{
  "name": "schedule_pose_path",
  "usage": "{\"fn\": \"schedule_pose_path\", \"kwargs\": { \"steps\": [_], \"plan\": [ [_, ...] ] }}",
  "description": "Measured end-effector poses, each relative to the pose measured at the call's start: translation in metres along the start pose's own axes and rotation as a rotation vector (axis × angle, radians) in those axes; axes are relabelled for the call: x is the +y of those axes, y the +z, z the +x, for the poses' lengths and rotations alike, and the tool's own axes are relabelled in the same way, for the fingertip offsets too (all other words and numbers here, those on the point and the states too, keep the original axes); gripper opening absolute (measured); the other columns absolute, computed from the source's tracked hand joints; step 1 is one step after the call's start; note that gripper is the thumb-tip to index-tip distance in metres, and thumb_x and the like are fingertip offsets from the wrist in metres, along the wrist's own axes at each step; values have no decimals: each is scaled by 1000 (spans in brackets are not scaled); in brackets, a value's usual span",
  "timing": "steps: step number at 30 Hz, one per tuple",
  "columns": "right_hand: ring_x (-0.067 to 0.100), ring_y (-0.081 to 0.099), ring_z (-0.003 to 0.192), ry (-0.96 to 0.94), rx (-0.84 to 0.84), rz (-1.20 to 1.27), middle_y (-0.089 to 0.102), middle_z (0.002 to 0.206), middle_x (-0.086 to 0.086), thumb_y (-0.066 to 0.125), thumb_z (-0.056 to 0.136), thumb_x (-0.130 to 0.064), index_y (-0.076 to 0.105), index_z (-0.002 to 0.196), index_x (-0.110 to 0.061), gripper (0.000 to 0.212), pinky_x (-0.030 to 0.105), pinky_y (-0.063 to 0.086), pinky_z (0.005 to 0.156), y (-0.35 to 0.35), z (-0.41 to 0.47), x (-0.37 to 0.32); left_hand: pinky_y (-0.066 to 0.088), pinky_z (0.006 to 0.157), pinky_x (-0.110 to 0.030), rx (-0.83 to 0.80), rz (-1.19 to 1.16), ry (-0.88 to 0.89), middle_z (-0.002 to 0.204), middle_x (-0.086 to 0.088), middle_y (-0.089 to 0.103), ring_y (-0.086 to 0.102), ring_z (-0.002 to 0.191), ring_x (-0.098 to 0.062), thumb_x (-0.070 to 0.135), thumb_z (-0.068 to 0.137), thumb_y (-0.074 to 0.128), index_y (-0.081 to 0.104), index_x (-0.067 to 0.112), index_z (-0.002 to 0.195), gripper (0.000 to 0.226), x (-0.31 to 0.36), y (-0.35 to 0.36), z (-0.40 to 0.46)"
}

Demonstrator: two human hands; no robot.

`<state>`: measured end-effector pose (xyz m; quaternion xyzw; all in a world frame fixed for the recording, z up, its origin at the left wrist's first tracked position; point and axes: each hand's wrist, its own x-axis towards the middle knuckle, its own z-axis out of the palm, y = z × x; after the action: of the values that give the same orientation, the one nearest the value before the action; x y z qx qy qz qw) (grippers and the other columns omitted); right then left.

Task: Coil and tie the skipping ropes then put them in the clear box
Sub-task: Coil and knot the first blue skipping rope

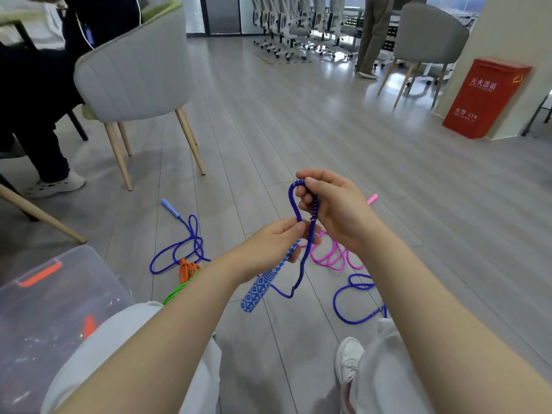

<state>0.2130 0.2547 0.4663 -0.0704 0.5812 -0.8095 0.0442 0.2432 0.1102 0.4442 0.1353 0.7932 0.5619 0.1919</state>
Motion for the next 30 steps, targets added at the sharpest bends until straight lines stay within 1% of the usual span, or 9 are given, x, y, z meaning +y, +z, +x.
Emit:
{"fn": "schedule_pose_path", "kwargs": {
  "steps": [3, 6, 9, 12, 15, 18, 23, 26, 30],
  "plan": [
    [12, 54, 65, -28, -4, -14, 64, 74, 6, 47, 99, -1, 65, 102, -6, 20, 25, 51, 69, -4, 2, 2, 47, 77, -23, -19, 3, 22, 94, 11, 68, 51, 74, -11, 34, 105, 33, 64, 22, 114, 34, -2, -1, 2],
    [15, 54, 69, -36, -29, -77, 67, 79, 5, 50, 99, -7, 64, 109, -8, 17, 27, 50, 72, -7, 5, 6, 47, 71, -16, -18, 21, 22, 85, 13, 64, 51, 74, -9, 30, 106, 33, 62, 16, 105, 33, -2, -2, 3],
    [20, 60, 74, 50, 30, -52, 70, 83, 6, 50, 101, -28, 60, 116, -10, 26, 32, 50, 76, -5, 10, 11, 49, 73, -18, 15, -9, 65, 89, 7, 65, 53, 75, -10, 26, 106, 32, 59, 15, 93, 32, 0, -4, 3],
    [20, 67, 66, 256, 52, -55, 71, 78, 10, 34, 101, -53, 57, 115, -10, 51, 34, 53, 74, -9, 13, 18, 52, 83, -29, 73, -125, 111, 97, 1, 68, 60, 85, -6, 26, 106, 33, 55, 15, 86, 31, -3, -12, 6],
    [21, 71, 85, 382, -139, -239, 73, 88, 12, 21, 100, -60, 61, 112, -9, 65, 38, 46, 98, -16, 9, 27, 48, 89, -39, 85, -364, 173, 95, -4, 66, 57, 90, -19, 27, 105, 36, 56, 16, 85, 30, -7, -26, 11],
    [28, 68, 103, 433, -352, -367, 72, 94, 20, 22, 101, -56, 61, 113, -2, 68, 38, 41, 107, -21, 2, 34, 45, 91, -40, 153, -522, 175, 84, -4, 63, 57, 90, -22, 24, 105, 35, 56, 14, 89, 29, -7, -38, 12],
    [24, 58, 77, 364, -362, -511, 57, 71, 5, 45, 103, -30, 67, 95, -7, 33, 43, 51, 95, -25, -11, 32, 52, 82, -37, 330, -750, 146, 77, -2, 61, 64, 84, -21, 24, 105, 35, 56, 13, 89, 29, -8, -48, 13],
    [17, 50, 63, 270, -316, -522, 48, 62, -3, 45, 103, -24, 66, 89, -10, 29, 37, 56, 84, -19, -18, 25, 54, 83, -37, 374, -766, 150, 78, -3, 62, 66, 84, -21, 24, 105, 35, 57, 11, 94, 28, -7, -48, 12],
    [15, 47, 59, 194, -209, -577, 48, 57, -6, 45, 104, -25, 65, 87, -13, 29, 28, 51, 65, -9, -19, 21, 53, 92, -42, 361, -717, 138, 80, -3, 64, 66, 88, -20, 26, 104, 38, 61, 11, 97, 28, -5, -40, 11]
  ]
}}
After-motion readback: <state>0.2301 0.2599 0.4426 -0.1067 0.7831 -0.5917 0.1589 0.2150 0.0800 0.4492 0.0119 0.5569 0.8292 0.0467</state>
